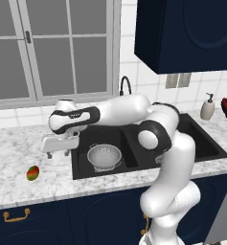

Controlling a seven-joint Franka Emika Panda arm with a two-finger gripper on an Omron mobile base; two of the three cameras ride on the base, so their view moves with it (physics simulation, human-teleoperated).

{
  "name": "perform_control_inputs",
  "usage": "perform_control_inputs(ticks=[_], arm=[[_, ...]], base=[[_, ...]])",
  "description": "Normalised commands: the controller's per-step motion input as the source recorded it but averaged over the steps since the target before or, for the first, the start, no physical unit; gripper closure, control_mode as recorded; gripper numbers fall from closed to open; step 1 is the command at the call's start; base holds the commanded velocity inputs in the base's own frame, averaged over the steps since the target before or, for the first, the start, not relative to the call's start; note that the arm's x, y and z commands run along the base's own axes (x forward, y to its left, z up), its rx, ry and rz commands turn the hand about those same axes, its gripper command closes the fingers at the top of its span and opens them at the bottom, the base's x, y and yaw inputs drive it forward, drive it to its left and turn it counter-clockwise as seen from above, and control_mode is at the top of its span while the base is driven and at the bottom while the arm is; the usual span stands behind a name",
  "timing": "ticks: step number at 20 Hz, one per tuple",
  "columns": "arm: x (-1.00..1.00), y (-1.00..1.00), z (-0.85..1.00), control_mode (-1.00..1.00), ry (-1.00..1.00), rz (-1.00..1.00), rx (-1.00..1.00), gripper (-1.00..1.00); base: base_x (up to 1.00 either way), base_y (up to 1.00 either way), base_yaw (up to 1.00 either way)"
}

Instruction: Put the colander in the sink, put the tangerine, pear, mango in the colander, and turn on the sink faucet and pour water over the colander.

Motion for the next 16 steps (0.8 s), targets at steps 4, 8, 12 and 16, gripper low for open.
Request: perform_control_inputs(ticks=[4,8,12,16], arm=[[0.00,0.88,0.00,-1.00,0.20,-0.15,-0.17,-1.00],[0.00,0.84,0.00,-1.00,0.11,-0.19,-0.18,-1.00],[0.00,0.45,-0.03,-1.00,0.04,-0.12,-0.16,-1.00],[0.00,0.13,-0.42,-1.00,-0.04,-0.03,-0.14,-1.00]], base=[[0.00,0.00,0.00],[0.00,0.00,0.00],[0.00,0.00,0.00],[0.00,0.00,0.00]])
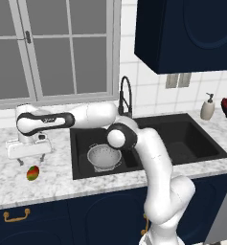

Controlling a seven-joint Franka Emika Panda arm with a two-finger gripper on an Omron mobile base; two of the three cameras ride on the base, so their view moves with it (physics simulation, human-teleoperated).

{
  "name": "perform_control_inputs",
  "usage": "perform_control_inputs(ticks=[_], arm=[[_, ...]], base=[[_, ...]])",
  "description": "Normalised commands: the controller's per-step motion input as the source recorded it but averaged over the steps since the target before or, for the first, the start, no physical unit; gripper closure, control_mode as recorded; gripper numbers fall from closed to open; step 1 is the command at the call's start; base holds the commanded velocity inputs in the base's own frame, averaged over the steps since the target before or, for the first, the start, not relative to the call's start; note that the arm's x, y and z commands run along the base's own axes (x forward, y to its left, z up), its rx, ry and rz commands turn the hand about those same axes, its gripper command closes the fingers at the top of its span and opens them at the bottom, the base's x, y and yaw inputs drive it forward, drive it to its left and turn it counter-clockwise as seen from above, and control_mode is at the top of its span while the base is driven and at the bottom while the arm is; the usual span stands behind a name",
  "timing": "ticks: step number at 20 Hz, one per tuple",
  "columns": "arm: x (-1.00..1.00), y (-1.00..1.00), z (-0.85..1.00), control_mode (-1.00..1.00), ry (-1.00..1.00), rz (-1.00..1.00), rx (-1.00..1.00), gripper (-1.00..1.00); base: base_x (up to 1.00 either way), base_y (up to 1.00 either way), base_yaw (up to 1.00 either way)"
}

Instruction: Put the colander in the sink, put the tangerine, pear, mango in the colander, and turn on the sink faucet and pour water over the colander.

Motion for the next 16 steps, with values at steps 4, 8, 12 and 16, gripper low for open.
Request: perform_control_inputs(ticks=[4,8,12,16], arm=[[0.00,0.00,-0.47,-1.00,-0.09,0.00,-0.02,-1.00],[-0.22,-0.49,-0.18,-1.00,-0.05,0.00,0.02,-1.00],[-0.16,-0.51,-0.24,-1.00,-0.03,0.00,0.07,-1.00],[-0.14,-0.34,-0.34,-1.00,-0.09,0.00,0.16,-1.00]], base=[[0.00,0.00,0.00],[0.00,0.00,0.00],[0.00,0.00,0.00],[0.00,0.00,0.00]])
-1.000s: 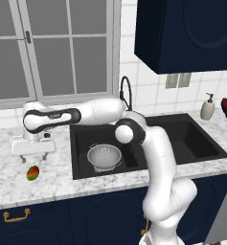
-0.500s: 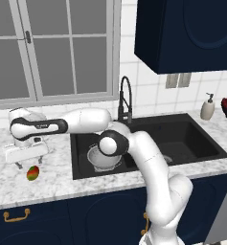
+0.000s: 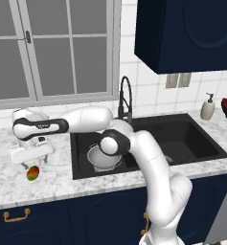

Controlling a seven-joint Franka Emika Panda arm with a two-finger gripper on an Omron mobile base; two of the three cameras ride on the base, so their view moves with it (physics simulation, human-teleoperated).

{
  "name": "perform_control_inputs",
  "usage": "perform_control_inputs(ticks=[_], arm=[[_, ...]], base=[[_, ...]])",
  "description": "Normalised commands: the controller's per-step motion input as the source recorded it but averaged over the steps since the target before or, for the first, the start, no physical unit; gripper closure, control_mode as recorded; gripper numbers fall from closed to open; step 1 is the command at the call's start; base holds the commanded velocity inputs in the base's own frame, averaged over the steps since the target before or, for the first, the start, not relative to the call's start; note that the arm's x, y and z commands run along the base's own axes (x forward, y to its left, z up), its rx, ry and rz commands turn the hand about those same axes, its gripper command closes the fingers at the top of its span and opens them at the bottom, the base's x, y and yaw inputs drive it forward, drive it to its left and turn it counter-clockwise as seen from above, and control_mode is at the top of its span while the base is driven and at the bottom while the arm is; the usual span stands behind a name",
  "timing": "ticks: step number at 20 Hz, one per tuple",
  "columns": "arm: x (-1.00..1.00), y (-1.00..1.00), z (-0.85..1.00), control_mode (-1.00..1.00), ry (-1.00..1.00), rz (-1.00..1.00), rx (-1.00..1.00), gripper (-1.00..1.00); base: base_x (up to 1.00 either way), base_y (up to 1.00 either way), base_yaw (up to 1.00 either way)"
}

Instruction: Put the colander in the sink, put the tangerine, pear, mango in the colander, and turn on the sink faucet and pour water over the colander.

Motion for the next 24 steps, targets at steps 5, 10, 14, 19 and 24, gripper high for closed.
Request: perform_control_inputs(ticks=[5,10,14,19,24], arm=[[-0.20,-0.04,-0.27,-1.00,-0.19,-0.04,0.16,-1.00],[0.00,0.00,-0.15,-1.00,-0.14,-0.02,0.05,-1.00],[0.00,0.08,0.00,-1.00,0.00,0.00,0.00,-1.00],[0.00,0.11,0.01,-1.00,0.00,0.00,0.00,-1.00],[0.02,0.17,0.00,-1.00,0.00,0.00,0.00,-1.00]], base=[[0.00,0.00,0.00],[0.00,0.00,0.00],[0.00,0.00,0.00],[0.00,0.00,0.00],[0.00,0.00,0.00]])
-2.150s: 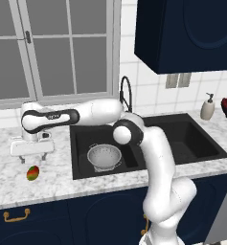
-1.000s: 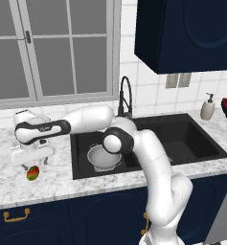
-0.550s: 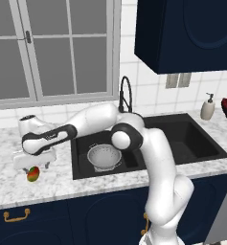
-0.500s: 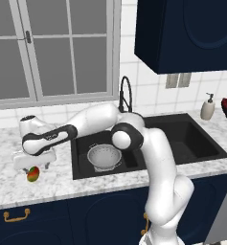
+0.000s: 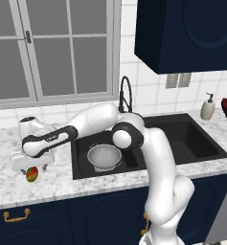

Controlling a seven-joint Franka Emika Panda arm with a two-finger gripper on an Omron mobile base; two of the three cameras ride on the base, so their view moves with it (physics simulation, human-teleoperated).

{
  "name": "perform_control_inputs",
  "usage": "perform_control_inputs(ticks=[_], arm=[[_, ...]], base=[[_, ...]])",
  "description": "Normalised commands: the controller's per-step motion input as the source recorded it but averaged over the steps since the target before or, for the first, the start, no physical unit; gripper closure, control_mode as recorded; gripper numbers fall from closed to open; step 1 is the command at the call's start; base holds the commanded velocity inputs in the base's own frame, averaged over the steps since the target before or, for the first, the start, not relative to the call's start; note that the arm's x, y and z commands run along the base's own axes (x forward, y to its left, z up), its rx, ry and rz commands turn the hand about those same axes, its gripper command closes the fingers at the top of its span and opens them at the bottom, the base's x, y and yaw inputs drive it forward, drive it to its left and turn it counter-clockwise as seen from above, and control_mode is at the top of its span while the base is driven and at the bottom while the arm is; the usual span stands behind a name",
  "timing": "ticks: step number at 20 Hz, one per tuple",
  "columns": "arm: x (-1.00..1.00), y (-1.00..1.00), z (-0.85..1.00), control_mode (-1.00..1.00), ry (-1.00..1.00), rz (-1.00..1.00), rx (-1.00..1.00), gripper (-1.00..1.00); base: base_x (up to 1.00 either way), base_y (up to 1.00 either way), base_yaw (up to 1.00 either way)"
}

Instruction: Put the colander in the sink, put the tangerine, pear, mango in the colander, and turn on the sink faucet and pour water over the colander.

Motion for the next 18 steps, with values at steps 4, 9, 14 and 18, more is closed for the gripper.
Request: perform_control_inputs(ticks=[4,9,14,18], arm=[[0.00,0.19,0.00,-1.00,0.00,0.00,0.00,-1.00],[0.00,0.15,-0.03,-1.00,0.00,0.00,0.00,-1.00],[0.00,0.00,-0.25,-1.00,0.00,0.00,0.00,1.00],[0.00,-0.09,-0.45,-1.00,-0.05,0.00,0.00,1.00]], base=[[0.00,0.00,0.00],[0.00,0.00,0.00],[0.00,0.00,0.00],[0.00,0.00,0.00]])
